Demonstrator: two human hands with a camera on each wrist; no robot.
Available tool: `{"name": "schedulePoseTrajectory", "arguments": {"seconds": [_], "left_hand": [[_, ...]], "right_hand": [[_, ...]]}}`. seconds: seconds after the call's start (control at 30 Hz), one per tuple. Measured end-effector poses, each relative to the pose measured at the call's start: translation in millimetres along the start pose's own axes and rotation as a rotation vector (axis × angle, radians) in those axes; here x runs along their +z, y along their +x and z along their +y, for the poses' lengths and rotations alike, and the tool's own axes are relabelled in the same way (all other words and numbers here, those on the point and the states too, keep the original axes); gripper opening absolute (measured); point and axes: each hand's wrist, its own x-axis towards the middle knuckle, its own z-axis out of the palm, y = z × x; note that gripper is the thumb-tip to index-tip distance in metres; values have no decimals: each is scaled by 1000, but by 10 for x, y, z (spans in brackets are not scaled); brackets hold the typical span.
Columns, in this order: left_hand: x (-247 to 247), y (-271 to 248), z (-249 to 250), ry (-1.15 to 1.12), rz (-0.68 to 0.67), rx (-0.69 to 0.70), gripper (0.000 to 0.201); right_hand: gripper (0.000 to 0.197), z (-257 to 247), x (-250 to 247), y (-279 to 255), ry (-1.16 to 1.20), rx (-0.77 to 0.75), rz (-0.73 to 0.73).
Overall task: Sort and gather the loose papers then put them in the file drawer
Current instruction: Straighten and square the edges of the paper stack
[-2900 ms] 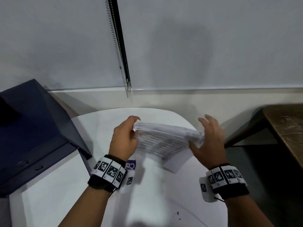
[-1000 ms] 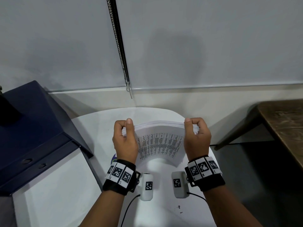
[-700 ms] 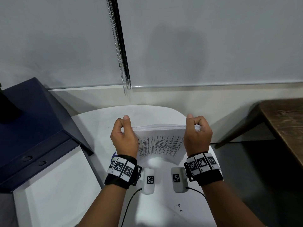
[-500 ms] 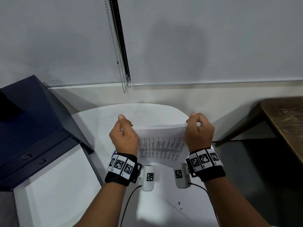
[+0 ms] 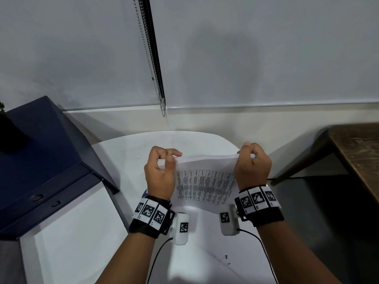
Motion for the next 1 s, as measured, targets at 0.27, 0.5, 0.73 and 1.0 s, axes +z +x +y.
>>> {"name": "schedulePoseTrajectory", "arguments": {"seconds": [0.27,0.5,0.73,1.0], "left_hand": [[-168,-30,-19,-22,-141,-112,35],[-99,3,-51,-38,-94,-162,29],[-167,-38,-132,16,-123,-240,53],[-246,-255,-615,122,-231,-531,41]], "right_hand": [[47,62,9,-19,59,-30,-40],[57,463,-258,-170,146,-42,-364],[43,777,-308,-250,8,-116,-417],[46,1080,-282,-313,-23,-55,-477]]}}
